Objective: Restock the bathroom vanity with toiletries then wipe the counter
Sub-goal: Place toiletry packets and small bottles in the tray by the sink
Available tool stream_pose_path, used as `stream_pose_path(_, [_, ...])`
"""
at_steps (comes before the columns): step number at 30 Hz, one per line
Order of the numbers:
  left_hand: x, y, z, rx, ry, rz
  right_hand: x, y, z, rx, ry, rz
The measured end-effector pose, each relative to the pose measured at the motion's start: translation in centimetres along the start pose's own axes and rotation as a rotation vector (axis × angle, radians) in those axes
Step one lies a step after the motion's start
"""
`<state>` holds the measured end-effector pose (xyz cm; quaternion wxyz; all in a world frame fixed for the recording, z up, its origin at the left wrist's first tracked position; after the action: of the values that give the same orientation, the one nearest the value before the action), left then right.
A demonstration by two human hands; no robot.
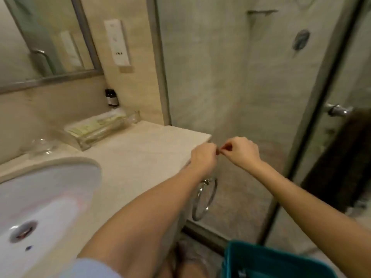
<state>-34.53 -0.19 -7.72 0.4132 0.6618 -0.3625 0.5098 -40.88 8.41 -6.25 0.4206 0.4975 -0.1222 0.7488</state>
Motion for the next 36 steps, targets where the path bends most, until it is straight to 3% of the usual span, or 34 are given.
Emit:
stream_pose_path(6, [-10.4,-3.8,-9.9,-0.148,0.041,0.151,-0.1,-10.1,-14.4,-0.237,-0.019,-0.008])
stream_pose_path(15, [-33.3,-15.2,-10.2,-0.038,-0.018,0.678,-18.3,-23.9,-31.7,-0.622,0.121,0.608])
stream_pose_path(22, [-45.6,-20.0,-8.4,0.076,-0.166,0.966,-30.3,-31.5,-37.8,-0.918,0.266,0.786])
stream_pose_path(27, [-51.3,-21.2,-7.3,0.192,-0.322,1.019,-36.7,-33.5,-41.0,-1.174,0.386,0.711])
stream_pose_path(36, [-57.1,-21.5,-4.6,0.462,-0.477,1.068,-46.6,-30.1,-41.5,-1.394,0.676,0.522])
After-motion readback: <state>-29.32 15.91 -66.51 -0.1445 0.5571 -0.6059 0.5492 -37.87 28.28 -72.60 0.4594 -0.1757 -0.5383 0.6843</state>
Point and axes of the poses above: each hand's wrist, its own y-axis towards the middle knuckle, its own x-axis out of the back of the hand, z = x × y, the point moved 7 cm from there along y, towards the middle knuckle, and after that the axes turned 10 degrees about y, right-handed, at the moved point
